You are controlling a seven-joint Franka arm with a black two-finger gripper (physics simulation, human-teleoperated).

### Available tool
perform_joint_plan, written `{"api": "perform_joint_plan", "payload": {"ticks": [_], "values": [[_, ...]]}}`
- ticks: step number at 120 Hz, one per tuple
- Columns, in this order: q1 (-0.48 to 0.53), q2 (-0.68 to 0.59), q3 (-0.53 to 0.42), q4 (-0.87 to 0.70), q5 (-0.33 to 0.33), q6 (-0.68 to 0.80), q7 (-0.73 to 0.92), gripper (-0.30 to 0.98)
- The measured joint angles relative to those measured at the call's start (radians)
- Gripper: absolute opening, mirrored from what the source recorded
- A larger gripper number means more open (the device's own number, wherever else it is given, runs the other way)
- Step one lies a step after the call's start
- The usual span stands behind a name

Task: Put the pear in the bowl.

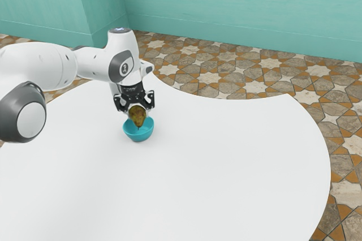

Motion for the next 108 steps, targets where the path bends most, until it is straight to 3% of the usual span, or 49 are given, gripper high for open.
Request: {"api": "perform_joint_plan", "payload": {"ticks": [33,55,74,88,108], "values": [[-0.002,-0.006,-0.004,-0.006,-0.013,0.006,0.022,0.60],[-0.005,-0.234,-0.072,-0.123,-0.002,-0.113,0.095,0.65],[-0.026,-0.484,-0.119,-0.187,0.050,-0.243,0.157,0.67],[-0.086,-0.549,-0.042,-0.132,0.048,-0.373,0.189,0.68],[-0.105,-0.593,-0.028,-0.122,0.047,-0.480,0.228,0.68]]}}
